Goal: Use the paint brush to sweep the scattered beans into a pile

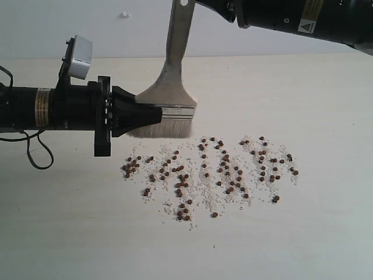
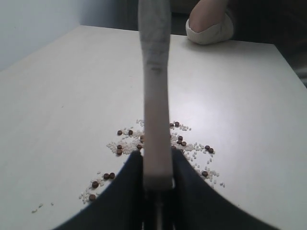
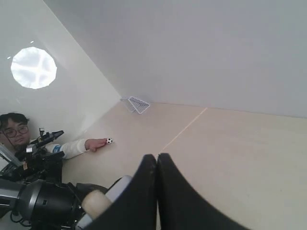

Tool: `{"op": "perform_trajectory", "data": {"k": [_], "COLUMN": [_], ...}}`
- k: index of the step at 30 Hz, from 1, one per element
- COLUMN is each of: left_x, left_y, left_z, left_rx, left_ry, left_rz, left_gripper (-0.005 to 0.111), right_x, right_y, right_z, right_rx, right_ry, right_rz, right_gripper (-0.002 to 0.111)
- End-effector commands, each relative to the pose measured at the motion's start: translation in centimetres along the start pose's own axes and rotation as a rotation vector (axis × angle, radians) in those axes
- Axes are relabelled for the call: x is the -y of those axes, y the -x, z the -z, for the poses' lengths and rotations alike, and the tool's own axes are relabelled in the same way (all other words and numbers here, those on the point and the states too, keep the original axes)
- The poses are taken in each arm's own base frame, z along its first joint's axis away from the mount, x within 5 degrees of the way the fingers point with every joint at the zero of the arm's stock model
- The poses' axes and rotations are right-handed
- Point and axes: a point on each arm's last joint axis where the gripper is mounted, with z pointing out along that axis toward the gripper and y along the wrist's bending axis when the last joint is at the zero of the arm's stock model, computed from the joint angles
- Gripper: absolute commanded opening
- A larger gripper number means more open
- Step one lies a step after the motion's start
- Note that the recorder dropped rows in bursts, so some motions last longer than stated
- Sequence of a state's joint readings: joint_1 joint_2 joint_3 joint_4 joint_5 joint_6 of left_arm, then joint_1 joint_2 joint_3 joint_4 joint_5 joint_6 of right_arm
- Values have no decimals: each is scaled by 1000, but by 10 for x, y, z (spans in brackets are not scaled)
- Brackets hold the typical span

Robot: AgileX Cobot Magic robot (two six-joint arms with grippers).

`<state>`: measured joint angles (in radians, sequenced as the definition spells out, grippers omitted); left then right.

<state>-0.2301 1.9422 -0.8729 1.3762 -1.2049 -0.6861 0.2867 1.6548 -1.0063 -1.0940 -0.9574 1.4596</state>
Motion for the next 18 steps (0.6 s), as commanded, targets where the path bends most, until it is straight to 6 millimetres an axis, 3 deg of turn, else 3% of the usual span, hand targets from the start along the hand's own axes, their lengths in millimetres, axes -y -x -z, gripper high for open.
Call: {"op": "perform_trajectory", "data": {"k": [1, 18], "left_x": [1, 1], "left_y": [6, 6], "left_z": [1, 1], "left_rx": [24, 24], "left_ry": [0, 0], "left_rz": [-1, -1], "left_gripper": [0, 0], "right_x": [-5, -8], "right_y": [1, 0], "right_z": [-1, -1], "right_rx": [6, 0], "right_ry": [38, 76], "right_rz": [-4, 5], "right_gripper": [0, 0]}}
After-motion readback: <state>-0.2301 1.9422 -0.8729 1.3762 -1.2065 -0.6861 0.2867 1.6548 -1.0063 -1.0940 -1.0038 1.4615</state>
